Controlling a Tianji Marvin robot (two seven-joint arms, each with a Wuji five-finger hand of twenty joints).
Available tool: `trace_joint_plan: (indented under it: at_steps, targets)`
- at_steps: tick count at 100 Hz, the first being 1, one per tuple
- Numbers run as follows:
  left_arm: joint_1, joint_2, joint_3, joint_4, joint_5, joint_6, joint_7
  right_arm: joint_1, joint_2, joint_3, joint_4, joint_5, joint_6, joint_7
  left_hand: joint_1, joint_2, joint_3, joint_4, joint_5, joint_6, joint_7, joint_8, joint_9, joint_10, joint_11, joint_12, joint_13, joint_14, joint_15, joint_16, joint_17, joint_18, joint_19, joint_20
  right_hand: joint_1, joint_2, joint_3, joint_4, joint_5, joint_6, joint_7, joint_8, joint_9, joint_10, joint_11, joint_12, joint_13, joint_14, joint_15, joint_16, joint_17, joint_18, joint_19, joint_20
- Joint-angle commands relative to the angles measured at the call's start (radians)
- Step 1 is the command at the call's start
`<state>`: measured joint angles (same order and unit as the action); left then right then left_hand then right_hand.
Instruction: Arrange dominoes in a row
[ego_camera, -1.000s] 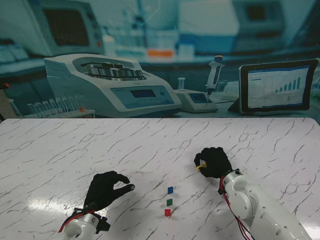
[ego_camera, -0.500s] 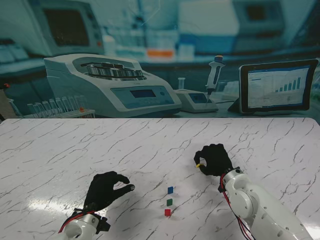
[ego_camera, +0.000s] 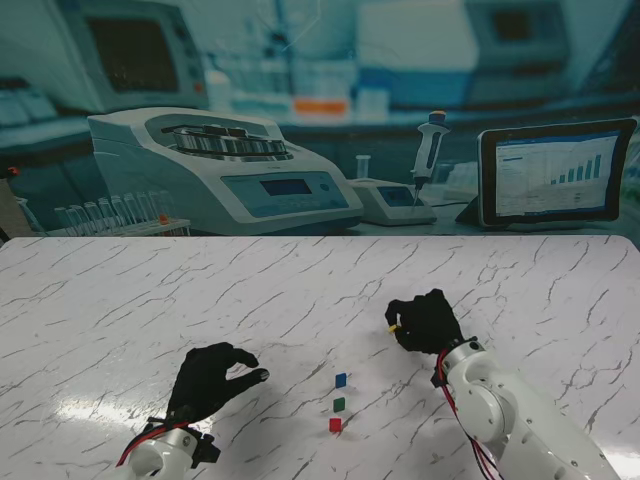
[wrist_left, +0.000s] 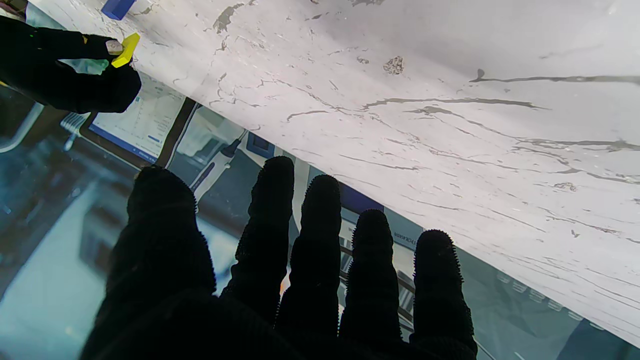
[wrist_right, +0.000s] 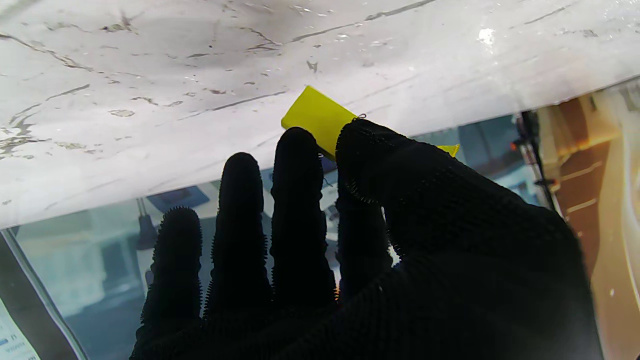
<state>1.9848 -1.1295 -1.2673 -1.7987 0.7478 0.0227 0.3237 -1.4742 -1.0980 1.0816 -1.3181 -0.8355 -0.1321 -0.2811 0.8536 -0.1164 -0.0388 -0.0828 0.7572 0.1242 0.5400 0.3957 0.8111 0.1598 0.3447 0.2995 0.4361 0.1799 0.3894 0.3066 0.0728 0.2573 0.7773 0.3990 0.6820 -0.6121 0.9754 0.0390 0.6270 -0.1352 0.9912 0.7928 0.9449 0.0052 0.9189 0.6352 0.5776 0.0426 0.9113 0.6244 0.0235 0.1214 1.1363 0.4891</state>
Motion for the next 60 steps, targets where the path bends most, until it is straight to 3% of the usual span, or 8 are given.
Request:
trace_joint_plan:
  at_steps: [1,15,25,60]
  targets:
    - [0.008,-0.007,0.001,0.002,-0.003,-0.029,-0.006,-0.014,-0.012,-0.004,-0.020,0.007,-0.006,-0.003,-0.007,0.015,-0.021,-0.016,0.019,-0.014,0.002,0.016,0.010,-0.010,0.015,0.016,0.021,-0.010,0.015,0.016,-0.006,0.008,0.039,0.019,-0.029,0.036,0.033,0.066,-0.025,0.030,0.085,0.029,0.039,-0.023,0.004,-0.039,0.037,-0.032,-0.015,-0.012,-0.002,0.015,0.032,-0.016]
    - [0.009,-0.007,-0.002,0.003,0.002,-0.033,-0.002,-0.026,-0.016,-0.005,-0.039,0.026,-0.012,-0.003,-0.008,0.015,-0.021,-0.016,0.018,-0.016,0.003,0.017,0.009,-0.012,0.015,0.016,0.020,-0.012,0.014,0.015,-0.005,0.007,0.039,0.019,-0.062,0.039,0.064,0.127,-0.050,0.103,0.148,0.018,0.065,-0.048,0.021,-0.127,0.079,-0.041,-0.029,-0.029,0.016,0.002,0.060,-0.027]
    - [0.012,-0.006,-0.006,0.002,0.007,-0.037,-0.001,-0.033,-0.019,-0.008,-0.054,0.035,-0.016,-0.004,-0.009,0.014,-0.021,-0.016,0.017,-0.017,0.003,0.017,0.009,-0.013,0.015,0.016,0.020,-0.013,0.013,0.015,-0.006,0.007,0.039,0.019,-0.082,0.034,0.084,0.163,-0.063,0.120,0.201,-0.016,0.071,-0.063,0.040,-0.189,0.099,-0.044,-0.039,-0.042,0.030,-0.005,0.077,-0.032]
    - [0.016,-0.005,-0.011,0.005,0.022,-0.052,0.010,-0.054,-0.022,-0.036,-0.106,0.039,-0.012,-0.009,-0.011,0.013,-0.021,-0.016,0.017,-0.016,0.001,0.016,0.008,-0.013,0.013,0.016,0.019,-0.014,0.011,0.014,-0.007,0.003,0.034,0.017,-0.104,0.028,0.108,0.192,-0.065,0.150,0.246,-0.040,0.083,-0.074,0.069,-0.221,0.111,-0.050,-0.035,-0.046,0.040,-0.017,0.093,-0.033]
